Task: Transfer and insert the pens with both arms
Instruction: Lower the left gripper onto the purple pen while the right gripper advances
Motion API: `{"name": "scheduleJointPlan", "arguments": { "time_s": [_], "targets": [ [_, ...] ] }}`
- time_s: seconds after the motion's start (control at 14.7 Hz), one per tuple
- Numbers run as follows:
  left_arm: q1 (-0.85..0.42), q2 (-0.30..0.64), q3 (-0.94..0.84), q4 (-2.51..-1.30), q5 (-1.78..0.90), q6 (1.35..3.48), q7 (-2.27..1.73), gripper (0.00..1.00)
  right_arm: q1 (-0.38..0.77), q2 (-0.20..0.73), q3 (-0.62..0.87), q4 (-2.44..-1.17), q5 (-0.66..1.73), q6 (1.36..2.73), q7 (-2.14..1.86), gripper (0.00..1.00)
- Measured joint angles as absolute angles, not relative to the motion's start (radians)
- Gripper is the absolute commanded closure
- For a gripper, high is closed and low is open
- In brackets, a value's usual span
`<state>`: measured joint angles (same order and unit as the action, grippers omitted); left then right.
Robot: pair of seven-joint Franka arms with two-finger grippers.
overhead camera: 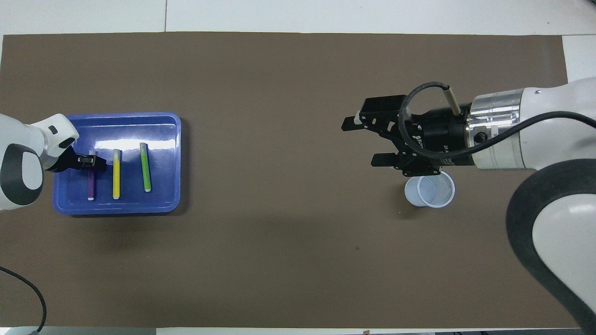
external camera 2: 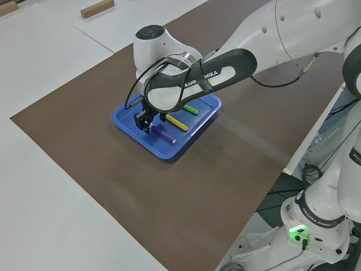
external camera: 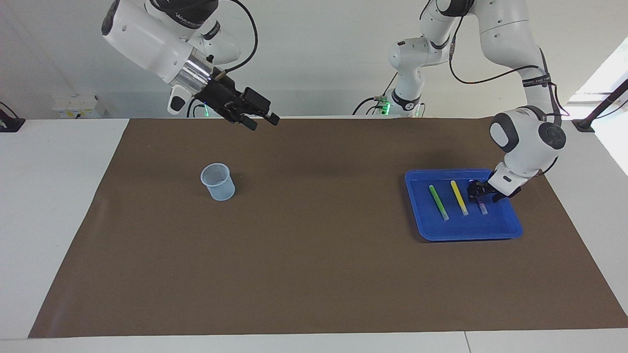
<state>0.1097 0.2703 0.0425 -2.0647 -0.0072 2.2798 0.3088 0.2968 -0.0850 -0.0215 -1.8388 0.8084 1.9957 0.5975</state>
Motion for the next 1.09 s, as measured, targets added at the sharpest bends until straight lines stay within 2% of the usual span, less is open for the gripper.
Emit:
{"name": "scheduleJointPlan", "arguments": {
  "time_s": [0.14,0.27,0.34,0.88,1.09],
  "targets": [
    [0.11,0.275,0.043,-2.064,-0.007,2.283,0.309,0.53,0.317,-0.089,-0.021,-1.857,0.824,2.032,0.609,0.0],
    [0.11,0.274,0.042,-2.059,-0.007,2.283,0.309,0.89,0.321,-0.095,-0.021,-1.869,0.826,2.039,0.612,0.0],
    [0.109,0.274,0.042,-2.056,-0.008,2.283,0.309,1.0,0.321,-0.097,-0.022,-1.872,0.826,2.039,0.614,0.0],
    [0.11,0.274,0.044,-2.051,-0.057,2.28,0.309,1.0,0.321,-0.101,-0.022,-1.875,0.827,2.038,0.618,0.0],
    [0.109,0.273,0.043,-2.004,-0.118,2.2,0.302,1.0,0.323,-0.102,-0.022,-1.875,0.827,2.038,0.618,0.0]
  ]
}}
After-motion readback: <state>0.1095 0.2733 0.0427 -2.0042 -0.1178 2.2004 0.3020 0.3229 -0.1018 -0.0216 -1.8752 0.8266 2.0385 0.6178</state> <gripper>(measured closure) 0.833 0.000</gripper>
